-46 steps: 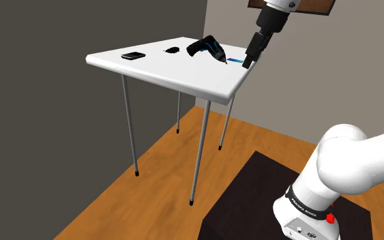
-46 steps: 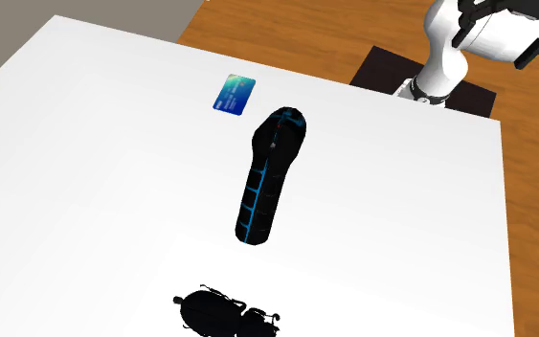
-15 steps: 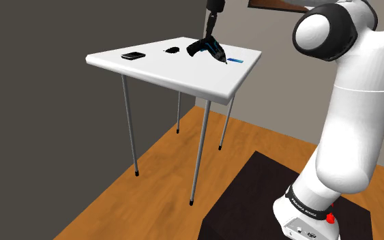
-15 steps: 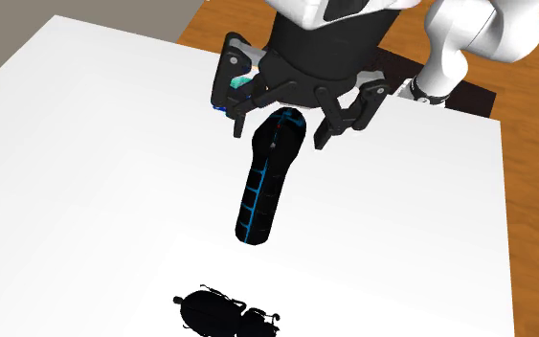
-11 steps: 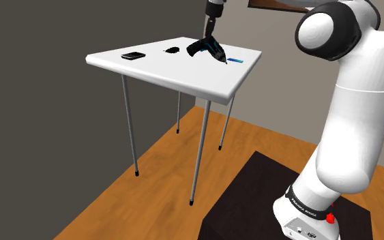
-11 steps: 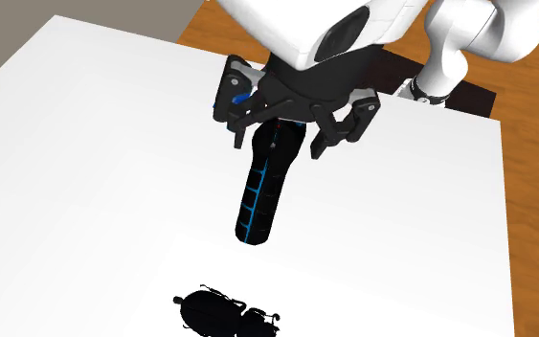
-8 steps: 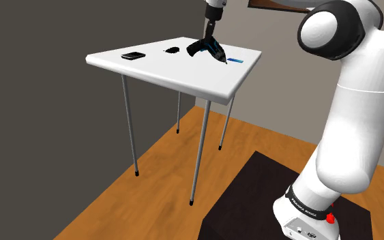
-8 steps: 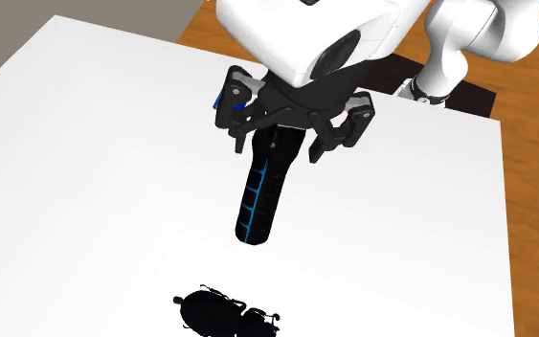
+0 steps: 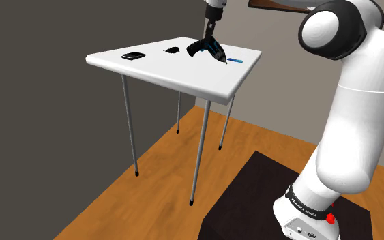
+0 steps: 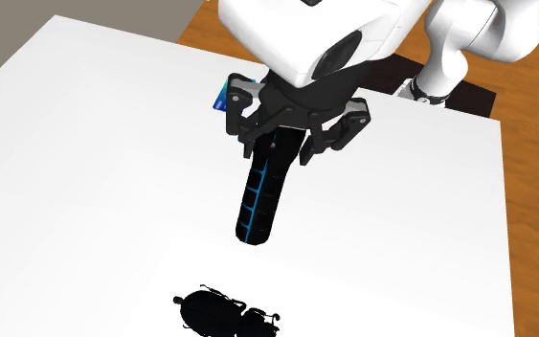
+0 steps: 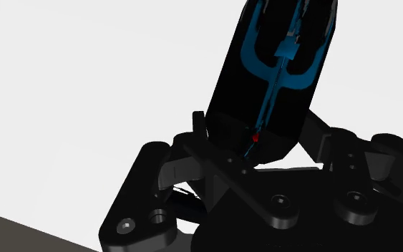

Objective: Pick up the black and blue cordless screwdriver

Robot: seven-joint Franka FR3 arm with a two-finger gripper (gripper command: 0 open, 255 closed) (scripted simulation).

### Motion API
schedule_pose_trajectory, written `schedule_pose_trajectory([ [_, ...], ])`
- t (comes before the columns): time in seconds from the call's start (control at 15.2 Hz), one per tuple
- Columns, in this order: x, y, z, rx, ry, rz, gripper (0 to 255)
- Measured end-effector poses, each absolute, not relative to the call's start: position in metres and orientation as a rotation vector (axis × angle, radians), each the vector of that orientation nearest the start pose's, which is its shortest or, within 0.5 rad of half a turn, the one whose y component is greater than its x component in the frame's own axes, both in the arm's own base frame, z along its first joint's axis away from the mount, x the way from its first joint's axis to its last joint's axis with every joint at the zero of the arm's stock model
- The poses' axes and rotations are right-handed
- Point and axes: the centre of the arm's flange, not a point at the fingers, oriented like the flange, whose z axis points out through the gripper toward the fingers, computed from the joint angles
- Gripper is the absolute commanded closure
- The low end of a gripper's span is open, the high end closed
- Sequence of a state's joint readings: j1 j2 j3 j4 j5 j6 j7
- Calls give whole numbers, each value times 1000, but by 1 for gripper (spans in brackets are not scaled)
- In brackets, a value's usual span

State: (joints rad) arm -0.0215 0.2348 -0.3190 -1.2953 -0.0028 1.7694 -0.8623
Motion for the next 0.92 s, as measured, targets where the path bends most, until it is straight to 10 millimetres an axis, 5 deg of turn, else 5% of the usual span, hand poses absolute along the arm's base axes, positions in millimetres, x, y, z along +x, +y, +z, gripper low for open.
schedule_pose_trajectory([
  [0.33, 614, -189, 652, -3212, -887, -270, 255],
  [0.92, 614, -189, 698, -3212, -887, -270, 255],
])
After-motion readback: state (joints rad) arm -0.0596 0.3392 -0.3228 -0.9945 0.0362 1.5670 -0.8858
